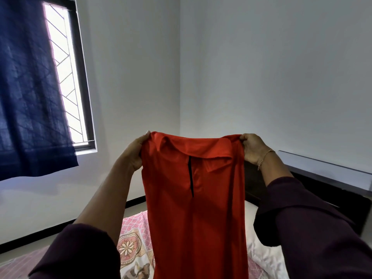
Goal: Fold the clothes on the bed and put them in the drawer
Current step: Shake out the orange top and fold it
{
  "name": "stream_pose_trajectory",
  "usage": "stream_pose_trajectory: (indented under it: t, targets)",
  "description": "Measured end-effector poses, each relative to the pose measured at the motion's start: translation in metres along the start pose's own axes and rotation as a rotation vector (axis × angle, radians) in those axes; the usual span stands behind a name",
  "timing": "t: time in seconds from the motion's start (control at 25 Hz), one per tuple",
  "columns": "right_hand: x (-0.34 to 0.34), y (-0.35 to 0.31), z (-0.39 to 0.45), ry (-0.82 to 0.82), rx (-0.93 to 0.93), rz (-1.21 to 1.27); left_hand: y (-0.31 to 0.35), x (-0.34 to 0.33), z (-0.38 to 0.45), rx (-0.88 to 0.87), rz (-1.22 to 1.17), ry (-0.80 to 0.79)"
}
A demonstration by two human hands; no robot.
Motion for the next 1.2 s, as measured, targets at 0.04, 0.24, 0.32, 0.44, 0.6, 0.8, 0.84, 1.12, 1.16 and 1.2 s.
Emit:
stream_pose_trajectory:
  t: [0.04, 0.24, 0.32, 0.44, 0.6, 0.8, 0.84, 1.12, 1.16, 1.2]
  targets:
    - [-0.011, -0.003, -0.005, -0.038, 0.017, 0.034, -0.001, -0.011, -0.005, 0.006, -0.063, -0.061]
    - [-0.071, -0.033, -0.032, -0.248, 0.183, -0.004, -0.010, -0.079, -0.019, 0.007, -0.022, -0.231]
    - [-0.092, -0.037, -0.040, -0.288, 0.223, -0.112, -0.020, -0.108, -0.023, 0.010, 0.157, -0.345]
    - [-0.106, -0.039, -0.040, -0.333, 0.215, -0.140, -0.016, -0.137, -0.032, -0.128, 0.462, -0.457]
    - [-0.108, -0.048, -0.044, -0.378, 0.286, -0.328, -0.023, -0.150, -0.040, -0.113, 0.671, -0.514]
    - [-0.125, -0.060, -0.054, -0.305, 0.496, -0.755, -0.033, -0.143, -0.029, 0.058, 0.316, -0.349]
    - [-0.122, -0.061, -0.053, -0.241, 0.530, -0.837, -0.034, -0.140, -0.025, 0.038, 0.320, -0.286]
    - [-0.071, -0.048, -0.045, 0.197, 0.489, -0.999, -0.017, -0.092, -0.009, -0.200, 0.175, 0.317]
    - [-0.073, -0.041, -0.048, 0.189, 0.455, -1.018, -0.013, -0.090, -0.013, -0.214, 0.128, 0.348]
    - [-0.077, -0.035, -0.053, 0.165, 0.427, -0.990, -0.009, -0.088, -0.017, -0.222, 0.084, 0.369]
Point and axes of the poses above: each hand's wrist, its own z-axis towards the middle knuckle, its own x-axis out of the back of the hand, y = z × x, the point moved 10 cm from there along z, towards the middle knuckle, and after that the axes turned 7 degrees about -z, right-handed, at the moved point
